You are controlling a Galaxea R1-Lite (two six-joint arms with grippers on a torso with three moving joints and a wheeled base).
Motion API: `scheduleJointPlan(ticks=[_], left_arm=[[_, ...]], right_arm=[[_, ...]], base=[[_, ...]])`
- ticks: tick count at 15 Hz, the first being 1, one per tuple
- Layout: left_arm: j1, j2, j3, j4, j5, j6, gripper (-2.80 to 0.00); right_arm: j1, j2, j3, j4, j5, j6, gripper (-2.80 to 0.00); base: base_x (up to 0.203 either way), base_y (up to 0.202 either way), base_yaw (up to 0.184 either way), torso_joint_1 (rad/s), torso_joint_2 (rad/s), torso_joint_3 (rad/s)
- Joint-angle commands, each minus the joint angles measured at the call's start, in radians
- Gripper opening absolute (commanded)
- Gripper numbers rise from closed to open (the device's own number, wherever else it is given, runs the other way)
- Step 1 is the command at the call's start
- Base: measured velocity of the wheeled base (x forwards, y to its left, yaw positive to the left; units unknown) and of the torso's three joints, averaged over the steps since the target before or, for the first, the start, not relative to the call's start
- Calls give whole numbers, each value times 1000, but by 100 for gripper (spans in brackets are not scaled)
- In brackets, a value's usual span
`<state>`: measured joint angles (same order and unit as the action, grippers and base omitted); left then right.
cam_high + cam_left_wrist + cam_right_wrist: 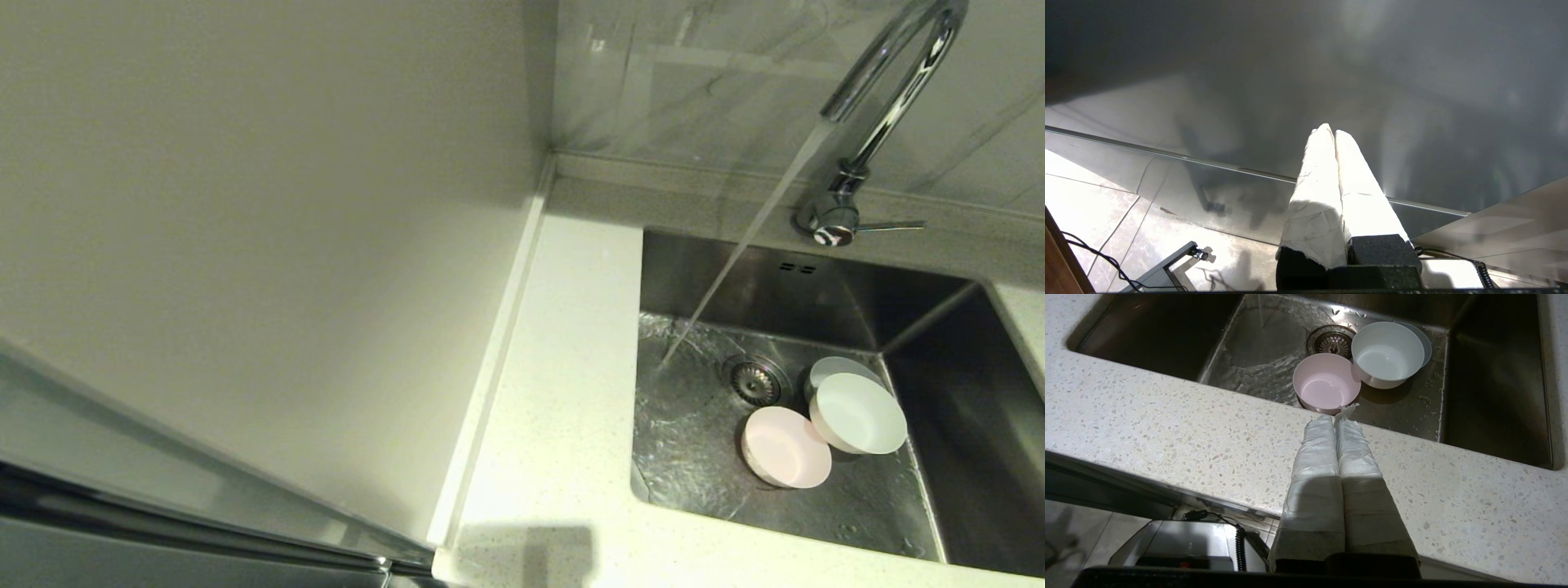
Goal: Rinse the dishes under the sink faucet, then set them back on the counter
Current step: Wait for the water to rinse the bowl
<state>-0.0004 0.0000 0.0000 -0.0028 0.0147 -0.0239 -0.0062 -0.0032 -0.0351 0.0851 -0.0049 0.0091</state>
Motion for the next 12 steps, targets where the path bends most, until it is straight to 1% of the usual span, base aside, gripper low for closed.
scheduleJointPlan(ticks=[1,12], left_arm=[[0,-3,0,0,1,-1,-280],[0,-3,0,0,1,-1,-280]], right_arm=[[0,3,0,1,0,0,-280],[0,3,0,1,0,0,-280]], base=[[0,0,0,0,0,0],[0,0,0,0,0,0]])
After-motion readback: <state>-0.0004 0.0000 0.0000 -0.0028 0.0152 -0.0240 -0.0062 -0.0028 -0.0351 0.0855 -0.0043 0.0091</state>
